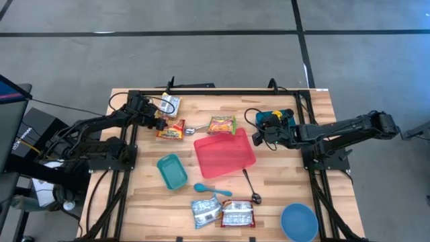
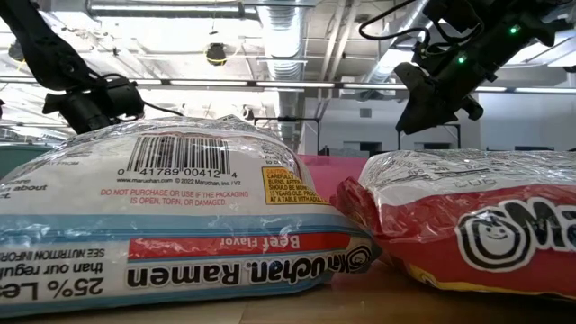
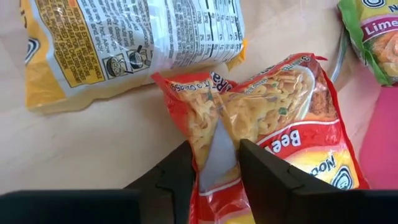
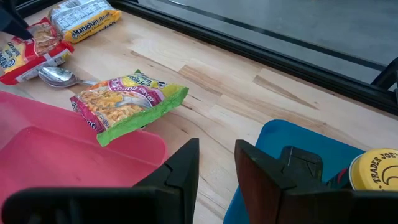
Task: Pick & Place Food Item
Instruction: Put the orange noodle pack into the red bin
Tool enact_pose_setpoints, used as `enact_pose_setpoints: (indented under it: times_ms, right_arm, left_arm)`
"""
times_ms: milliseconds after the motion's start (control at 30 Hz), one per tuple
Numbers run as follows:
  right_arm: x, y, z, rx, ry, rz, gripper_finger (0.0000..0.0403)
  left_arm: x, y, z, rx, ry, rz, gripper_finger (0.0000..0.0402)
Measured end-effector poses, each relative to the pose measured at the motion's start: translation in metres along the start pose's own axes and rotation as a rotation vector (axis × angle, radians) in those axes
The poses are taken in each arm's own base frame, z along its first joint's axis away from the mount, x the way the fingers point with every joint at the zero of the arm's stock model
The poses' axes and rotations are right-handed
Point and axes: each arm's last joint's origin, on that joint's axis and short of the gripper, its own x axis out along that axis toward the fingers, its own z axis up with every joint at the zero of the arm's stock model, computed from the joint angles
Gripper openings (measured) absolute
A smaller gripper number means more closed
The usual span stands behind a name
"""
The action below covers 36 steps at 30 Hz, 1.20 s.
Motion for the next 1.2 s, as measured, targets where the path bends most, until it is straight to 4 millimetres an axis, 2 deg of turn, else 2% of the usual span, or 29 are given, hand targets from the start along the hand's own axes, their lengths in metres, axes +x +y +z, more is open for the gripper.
enact_pose_setpoints:
  times_ms: [833,1200]
  right_arm:
    - [0.0000,0.0000,0.0000,0.000,0.000,0.000,0.0098]
    - [0.0000,0.0000,0.0000,0.000,0.000,0.000,0.0098]
  left_arm:
    - [0.0000,-0.0004,0.0018,0.000,-0.017,-0.004,0.0006]
    - [0.0000,-0.0004,0.0016,-0.001,-0.015,-0.003,0.0001]
